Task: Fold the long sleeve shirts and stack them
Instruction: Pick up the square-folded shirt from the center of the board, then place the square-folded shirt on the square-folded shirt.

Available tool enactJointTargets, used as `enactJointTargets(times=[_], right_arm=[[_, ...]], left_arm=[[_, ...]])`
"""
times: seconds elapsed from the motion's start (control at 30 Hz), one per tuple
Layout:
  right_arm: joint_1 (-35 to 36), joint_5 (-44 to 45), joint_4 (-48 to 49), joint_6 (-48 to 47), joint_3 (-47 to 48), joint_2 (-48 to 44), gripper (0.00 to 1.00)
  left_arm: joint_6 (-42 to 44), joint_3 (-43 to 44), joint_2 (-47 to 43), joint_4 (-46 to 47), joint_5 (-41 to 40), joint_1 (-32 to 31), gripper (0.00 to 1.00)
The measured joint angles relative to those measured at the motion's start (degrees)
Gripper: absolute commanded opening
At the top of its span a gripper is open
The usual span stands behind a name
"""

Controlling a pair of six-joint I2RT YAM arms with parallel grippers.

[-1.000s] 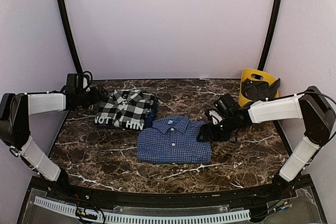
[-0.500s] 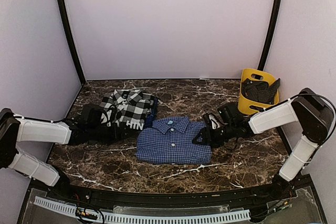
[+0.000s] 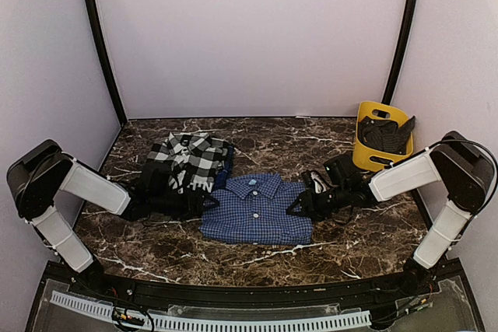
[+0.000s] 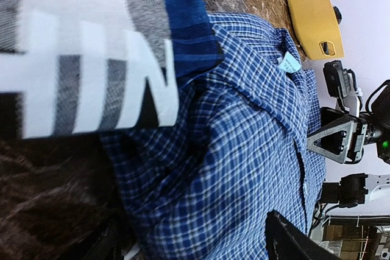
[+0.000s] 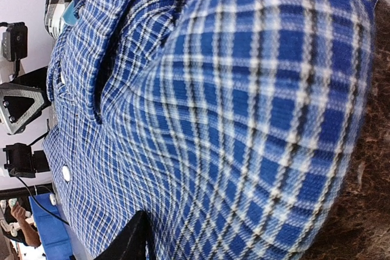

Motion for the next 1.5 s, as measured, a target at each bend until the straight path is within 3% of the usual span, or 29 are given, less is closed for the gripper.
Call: enactJointTargets(times=[0.2,0.37,0.47,0.57,0.83,1.1,1.33,1.5], right_arm=[[0.0,0.0,0.6,0.9,-0.5,-0.1,0.3],[0.0,0.0,1.7,1.3,-2.2,-2.0,0.1],[0.0,0.0,1.8,1.3,-3.1,-4.1,0.0],[0.0,0.0,1.8,1.1,-3.2,-5.9,0.0],[0.0,1.9,-5.2,-1.2,-1.6,-12.5,0.0],[-0.3,5.7,-19.0,-5.4,12.9,-18.1,0.0],[-0.7,6.9,-24.1,-8.4,24.6,-14.7,0.0],[-1.0,6.2,-24.3,-9.7,33.9,-6.4,0.0]], left_arm=[[-2.2,2.5,5.7,5.4,0.6,-2.6,0.56],[-5.1,2.2,7.8,8.3,0.7,-4.5,0.25],[-5.9,2.2,8.5,8.7,1.0,-5.5,0.12],[-6.7,2.3,9.0,9.3,1.5,-6.4,0.01],[-7.4,5.3,8.8,9.5,3.3,-7.4,0.0],[-2.7,16.9,3.2,0.5,4.1,-7.4,0.0],[3.6,26.9,-1.5,-11.9,1.4,-5.4,0.0],[8.5,30.4,-4.4,-22.2,-0.7,2.6,0.0]])
